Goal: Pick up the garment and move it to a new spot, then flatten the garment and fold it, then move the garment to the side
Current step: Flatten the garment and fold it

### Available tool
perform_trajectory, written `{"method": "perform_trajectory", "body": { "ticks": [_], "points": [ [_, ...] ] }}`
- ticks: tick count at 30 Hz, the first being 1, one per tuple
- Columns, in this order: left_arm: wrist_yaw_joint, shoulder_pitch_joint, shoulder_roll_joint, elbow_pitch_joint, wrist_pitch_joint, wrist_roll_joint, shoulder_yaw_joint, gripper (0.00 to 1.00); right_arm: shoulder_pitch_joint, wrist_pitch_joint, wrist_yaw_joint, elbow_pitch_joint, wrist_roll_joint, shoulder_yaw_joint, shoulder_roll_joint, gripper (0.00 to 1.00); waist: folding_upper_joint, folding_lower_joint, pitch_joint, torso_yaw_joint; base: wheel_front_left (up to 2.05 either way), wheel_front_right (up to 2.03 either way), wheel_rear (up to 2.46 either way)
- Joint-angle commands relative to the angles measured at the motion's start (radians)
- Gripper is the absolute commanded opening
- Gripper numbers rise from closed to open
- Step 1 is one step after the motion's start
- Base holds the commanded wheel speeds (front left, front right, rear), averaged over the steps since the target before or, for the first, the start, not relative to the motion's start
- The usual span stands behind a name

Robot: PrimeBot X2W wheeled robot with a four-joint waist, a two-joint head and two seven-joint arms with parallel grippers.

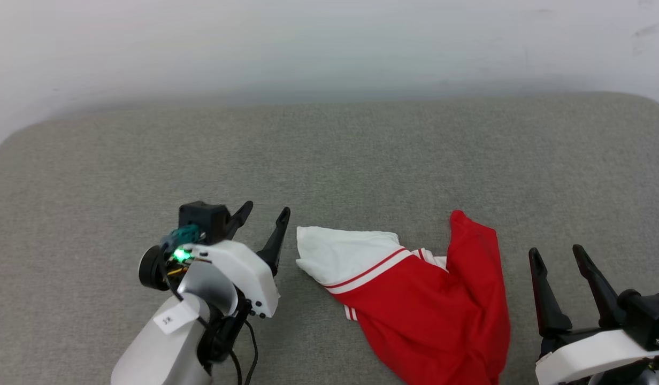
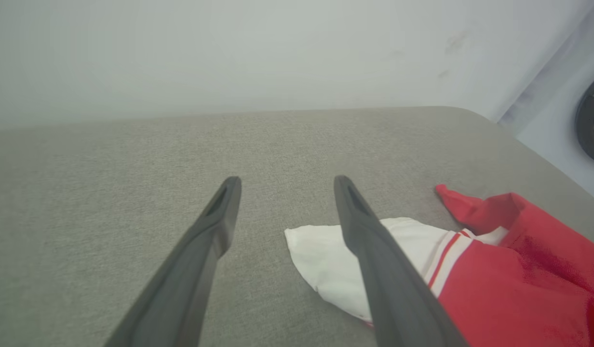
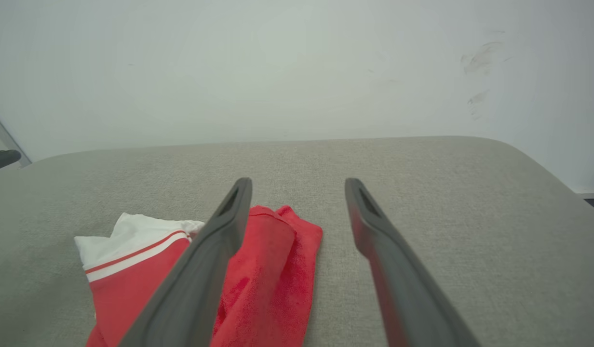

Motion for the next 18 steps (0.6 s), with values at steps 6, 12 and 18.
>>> {"method": "perform_trajectory", "body": {
  "ticks": [6, 12, 18],
  "points": [
    [-0.073, -0.131, -0.011, 0.142, 0.15, -0.017, -0.06, 1.0, -0.046, -0.031, -0.001, 0.036, 0.02, 0.007, 0.001, 1.0, 0.0, -0.0001, 0.086, -0.089, 0.0, 0.0, 0.0],
    [-0.108, -0.207, 0.015, 0.267, 0.307, -0.022, -0.104, 1.0, -0.073, -0.06, -0.001, 0.075, 0.032, 0.015, 0.001, 1.0, 0.0, -0.0001, 0.129, -0.126, 0.0, 0.0, 0.0],
    [-0.144, -0.235, 0.021, 0.364, 0.478, -0.016, -0.183, 1.0, -0.095, -0.082, -0.001, 0.105, 0.043, 0.019, 0.001, 1.0, 0.0, -0.0001, 0.149, -0.135, 0.0, 0.0, 0.0]
  ]
}}
